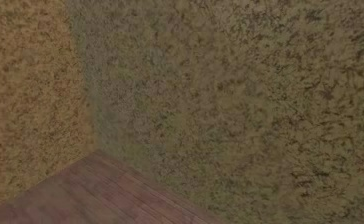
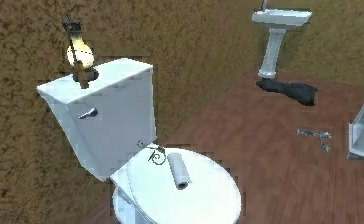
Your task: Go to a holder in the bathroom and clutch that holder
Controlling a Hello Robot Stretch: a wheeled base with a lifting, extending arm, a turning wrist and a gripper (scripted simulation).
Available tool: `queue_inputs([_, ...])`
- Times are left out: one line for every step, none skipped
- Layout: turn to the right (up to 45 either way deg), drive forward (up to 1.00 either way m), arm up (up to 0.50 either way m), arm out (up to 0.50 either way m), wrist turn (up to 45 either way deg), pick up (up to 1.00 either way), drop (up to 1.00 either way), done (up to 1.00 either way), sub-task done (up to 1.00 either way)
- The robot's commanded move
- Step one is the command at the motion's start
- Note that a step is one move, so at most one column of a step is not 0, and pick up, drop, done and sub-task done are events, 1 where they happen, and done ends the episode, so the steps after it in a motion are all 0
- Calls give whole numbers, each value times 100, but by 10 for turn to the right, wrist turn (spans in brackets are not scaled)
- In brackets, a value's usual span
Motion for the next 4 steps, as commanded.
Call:
queue_inputs([450, 0, 0, 0, 0, 0, 0, 0, 0])
queue_inputs([60, 0, 0, 0, 0, 0, 0, 0, 0])
queue_inputs([0, 35, 0, 0, 0, 0, 0, 0, 0])
queue_inputs([-300, 0, 0, 0, 0, 0, 0, 0, 0])
